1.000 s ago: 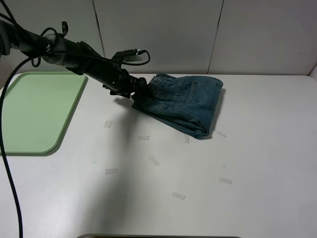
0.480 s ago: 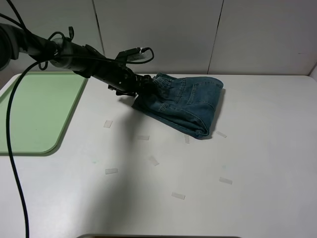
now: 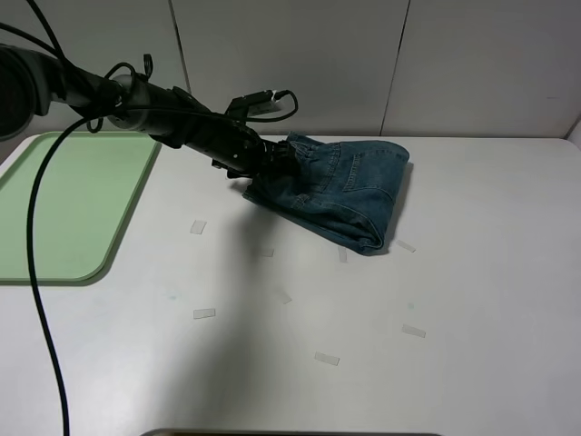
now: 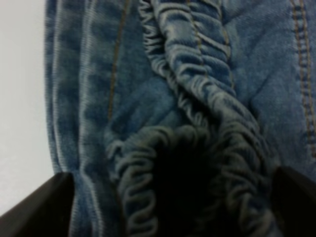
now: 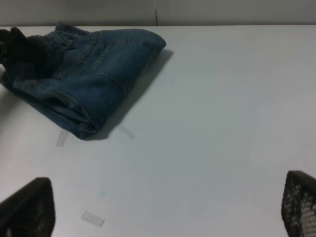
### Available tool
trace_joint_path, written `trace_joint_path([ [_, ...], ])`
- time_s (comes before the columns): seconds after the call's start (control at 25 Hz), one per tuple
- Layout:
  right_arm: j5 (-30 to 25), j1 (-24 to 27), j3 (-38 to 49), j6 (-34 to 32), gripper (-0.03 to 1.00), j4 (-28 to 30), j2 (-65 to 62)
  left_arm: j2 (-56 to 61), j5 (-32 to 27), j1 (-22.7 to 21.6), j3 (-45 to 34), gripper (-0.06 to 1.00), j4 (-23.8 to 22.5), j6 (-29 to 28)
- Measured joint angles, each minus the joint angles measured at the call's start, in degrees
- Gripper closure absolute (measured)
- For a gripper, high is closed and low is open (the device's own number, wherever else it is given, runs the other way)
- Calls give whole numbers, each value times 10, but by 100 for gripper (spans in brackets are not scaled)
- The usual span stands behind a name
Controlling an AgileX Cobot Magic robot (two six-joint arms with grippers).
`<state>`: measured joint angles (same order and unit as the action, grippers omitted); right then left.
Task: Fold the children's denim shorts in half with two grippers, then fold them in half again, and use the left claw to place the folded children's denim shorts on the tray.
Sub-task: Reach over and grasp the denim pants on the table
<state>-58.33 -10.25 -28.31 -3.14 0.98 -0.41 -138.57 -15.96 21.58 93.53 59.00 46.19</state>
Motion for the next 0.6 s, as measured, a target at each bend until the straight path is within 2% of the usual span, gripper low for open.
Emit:
trace_joint_path([
  [0.08, 0, 0, 0, 0, 27, 0, 0, -1, 1, 2, 0, 24, 0, 0],
  [0.36, 0, 0, 0, 0, 27, 0, 0, -7, 1, 5, 0, 62, 0, -3],
  [0.4, 0, 0, 0, 0, 27, 0, 0, -7, 1, 5, 0, 65, 0, -5],
  [0.6, 0, 0, 0, 0, 27, 0, 0, -7, 1, 5, 0, 65, -2, -13],
])
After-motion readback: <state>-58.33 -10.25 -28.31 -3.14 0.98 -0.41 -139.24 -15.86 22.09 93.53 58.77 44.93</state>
